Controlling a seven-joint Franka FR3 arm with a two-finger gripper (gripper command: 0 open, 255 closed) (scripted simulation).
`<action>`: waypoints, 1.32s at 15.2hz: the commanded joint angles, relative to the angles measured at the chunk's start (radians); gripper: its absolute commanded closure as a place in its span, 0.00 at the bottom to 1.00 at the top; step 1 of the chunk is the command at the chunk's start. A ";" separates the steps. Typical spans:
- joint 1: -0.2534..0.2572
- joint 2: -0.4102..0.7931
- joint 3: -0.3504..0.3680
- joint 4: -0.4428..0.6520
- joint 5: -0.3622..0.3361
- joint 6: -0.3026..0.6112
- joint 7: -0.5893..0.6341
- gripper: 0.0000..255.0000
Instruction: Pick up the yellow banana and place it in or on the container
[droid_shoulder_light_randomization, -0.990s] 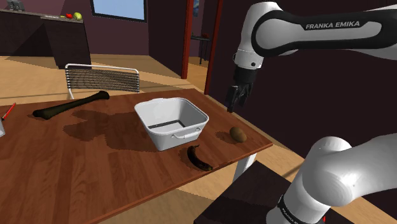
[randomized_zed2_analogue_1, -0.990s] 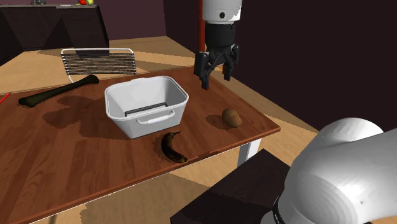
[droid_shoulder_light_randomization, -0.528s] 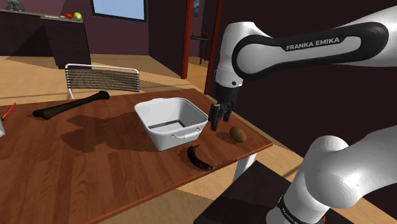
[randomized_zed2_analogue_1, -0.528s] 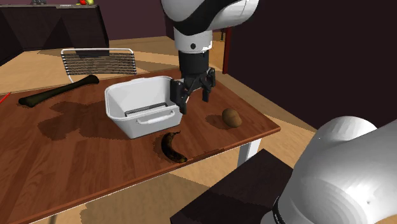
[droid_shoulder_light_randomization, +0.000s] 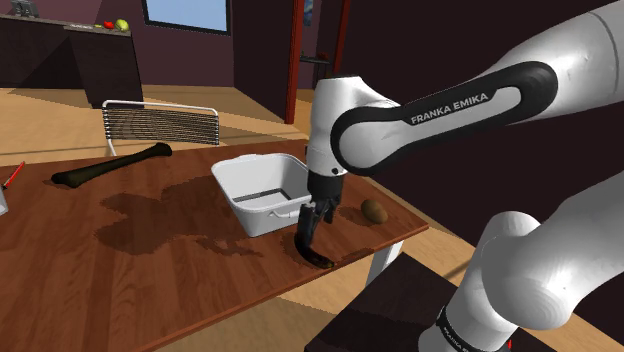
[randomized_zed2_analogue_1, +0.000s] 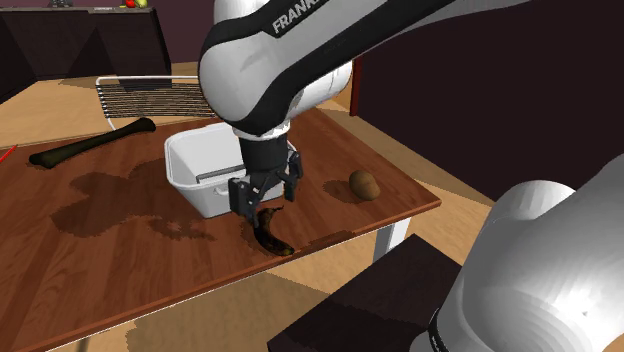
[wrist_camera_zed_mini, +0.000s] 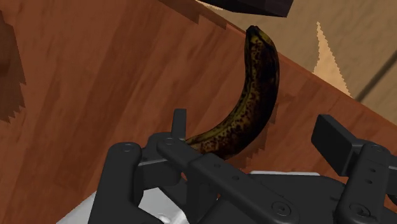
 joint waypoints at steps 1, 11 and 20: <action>0.013 0.033 0.018 0.001 0.009 0.030 0.010 0.00; 0.014 0.093 0.032 -0.061 0.014 0.152 0.012 0.00; 0.014 0.093 0.032 -0.061 0.014 0.152 0.012 1.00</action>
